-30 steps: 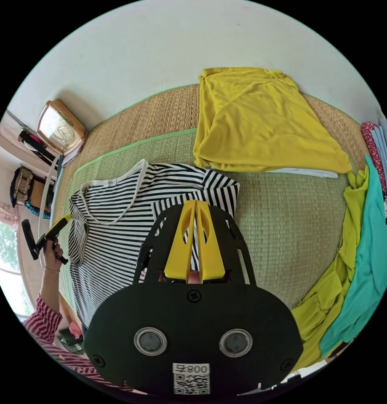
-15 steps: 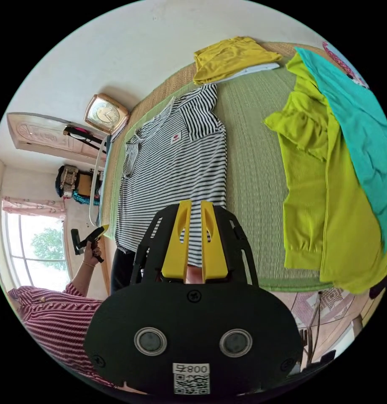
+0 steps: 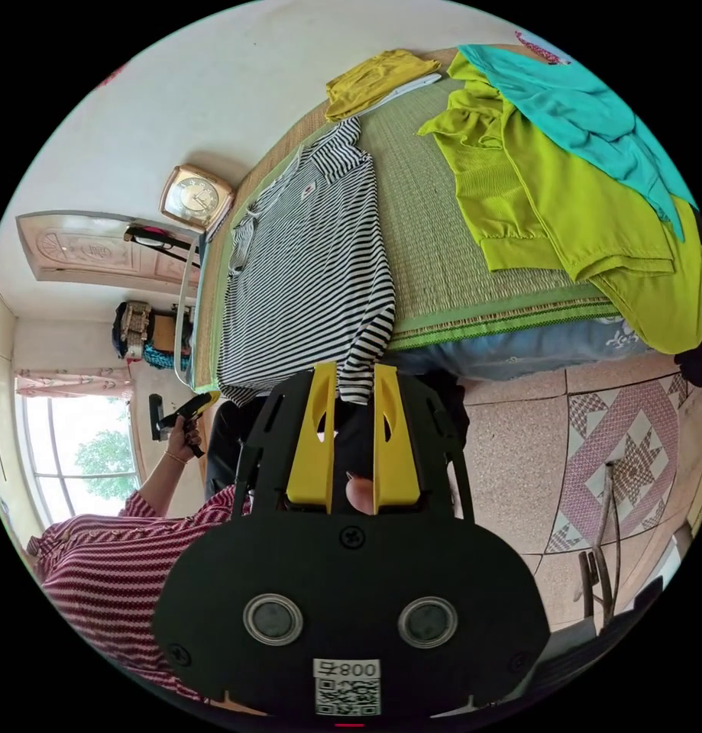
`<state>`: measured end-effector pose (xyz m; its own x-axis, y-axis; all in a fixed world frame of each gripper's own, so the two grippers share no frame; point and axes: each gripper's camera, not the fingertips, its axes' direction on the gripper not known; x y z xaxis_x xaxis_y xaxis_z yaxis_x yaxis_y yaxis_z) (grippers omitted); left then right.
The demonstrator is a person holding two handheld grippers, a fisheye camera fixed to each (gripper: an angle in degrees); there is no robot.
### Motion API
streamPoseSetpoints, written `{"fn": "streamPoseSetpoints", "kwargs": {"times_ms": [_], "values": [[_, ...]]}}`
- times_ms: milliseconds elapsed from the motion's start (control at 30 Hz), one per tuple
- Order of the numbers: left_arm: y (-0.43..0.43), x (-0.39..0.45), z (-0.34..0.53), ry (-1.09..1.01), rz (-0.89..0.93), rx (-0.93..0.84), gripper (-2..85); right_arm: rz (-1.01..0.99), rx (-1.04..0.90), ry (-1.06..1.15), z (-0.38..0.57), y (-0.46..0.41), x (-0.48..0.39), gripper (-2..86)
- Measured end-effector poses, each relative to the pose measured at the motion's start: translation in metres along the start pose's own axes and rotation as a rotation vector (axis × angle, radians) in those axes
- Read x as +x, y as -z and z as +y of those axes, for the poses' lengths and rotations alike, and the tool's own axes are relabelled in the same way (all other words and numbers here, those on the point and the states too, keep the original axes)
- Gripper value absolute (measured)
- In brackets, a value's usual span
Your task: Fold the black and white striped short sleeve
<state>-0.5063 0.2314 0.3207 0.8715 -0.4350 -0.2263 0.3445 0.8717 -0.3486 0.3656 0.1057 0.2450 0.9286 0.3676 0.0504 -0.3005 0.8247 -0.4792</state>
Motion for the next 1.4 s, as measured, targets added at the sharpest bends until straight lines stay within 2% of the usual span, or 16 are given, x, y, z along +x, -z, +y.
{"fn": "streamPoseSetpoints", "kwargs": {"times_ms": [233,533,900,1133,1400], "values": [[-0.005,0.007,0.004,-0.031,-0.018,-0.07,6.4,0.075,-0.052,0.054,0.003,-0.02,-0.011,8.8],[0.006,0.01,0.02,-0.023,-0.016,-0.089,1.2,0.194,-0.125,0.089,-0.006,-0.048,-0.013,8.1],[0.019,0.019,0.043,-0.033,-0.036,-0.135,0.8,0.126,-0.147,0.085,-0.006,-0.061,0.009,8.3],[0.053,0.014,0.071,-0.058,0.003,-0.092,1.0,0.137,-0.176,0.135,0.002,-0.058,0.01,2.6],[0.06,0.013,0.093,-0.022,0.003,-0.091,4.3,0.1,-0.153,0.102,0.01,-0.059,0.023,3.8]]}}
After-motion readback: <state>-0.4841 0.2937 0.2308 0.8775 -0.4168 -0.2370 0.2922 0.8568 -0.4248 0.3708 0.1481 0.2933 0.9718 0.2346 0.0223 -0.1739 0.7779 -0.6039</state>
